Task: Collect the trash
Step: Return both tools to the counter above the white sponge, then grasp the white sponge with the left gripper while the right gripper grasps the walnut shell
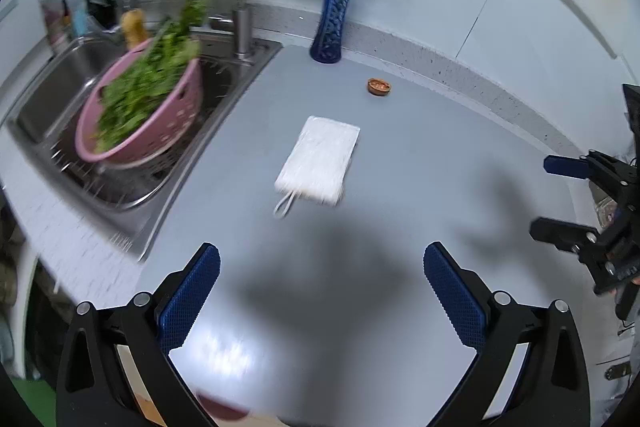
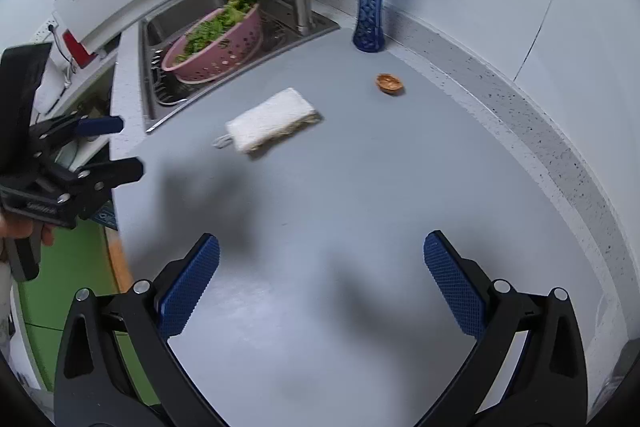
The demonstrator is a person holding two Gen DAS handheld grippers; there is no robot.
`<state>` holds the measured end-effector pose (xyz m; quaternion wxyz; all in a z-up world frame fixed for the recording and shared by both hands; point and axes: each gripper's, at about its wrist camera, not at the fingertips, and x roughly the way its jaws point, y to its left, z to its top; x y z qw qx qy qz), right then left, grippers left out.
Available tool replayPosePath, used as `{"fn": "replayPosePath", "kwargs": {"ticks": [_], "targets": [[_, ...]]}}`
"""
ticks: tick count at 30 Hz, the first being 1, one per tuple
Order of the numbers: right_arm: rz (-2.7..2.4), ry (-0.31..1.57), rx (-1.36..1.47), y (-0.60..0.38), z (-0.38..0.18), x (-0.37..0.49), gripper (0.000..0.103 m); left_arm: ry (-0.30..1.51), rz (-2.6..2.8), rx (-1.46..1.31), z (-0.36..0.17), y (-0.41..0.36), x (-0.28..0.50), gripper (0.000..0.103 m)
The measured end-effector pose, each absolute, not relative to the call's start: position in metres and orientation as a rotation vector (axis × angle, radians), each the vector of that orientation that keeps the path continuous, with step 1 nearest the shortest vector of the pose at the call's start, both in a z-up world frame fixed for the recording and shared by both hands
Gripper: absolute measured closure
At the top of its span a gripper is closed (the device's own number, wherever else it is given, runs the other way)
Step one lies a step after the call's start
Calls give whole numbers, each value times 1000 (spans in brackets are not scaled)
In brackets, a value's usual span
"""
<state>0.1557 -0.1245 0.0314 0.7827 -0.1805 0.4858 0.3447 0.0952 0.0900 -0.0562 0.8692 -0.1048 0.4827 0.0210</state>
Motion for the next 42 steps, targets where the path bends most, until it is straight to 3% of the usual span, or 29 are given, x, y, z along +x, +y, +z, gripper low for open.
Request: {"fn": "replayPosePath", "kwargs": {"ticks": [15,17,19,24,42], "targets": [[723,1113,-371,-128,-4,209,3,1121,42,-131,-140,102,201,6],[723,1113,-372,-124,-5,214,3,1119,41,-123,-143,101,203,10],[726,1111,-371,-120,-6,218,3,1129,40,-123,-146,100,204,26],[735,1101,-377,-103,-9,235,3,1117,48,-115,-145,100,207,38],[767,1116,-434,-38,-55,322,3,1075,125,-193,-106,104,173,40]]}}
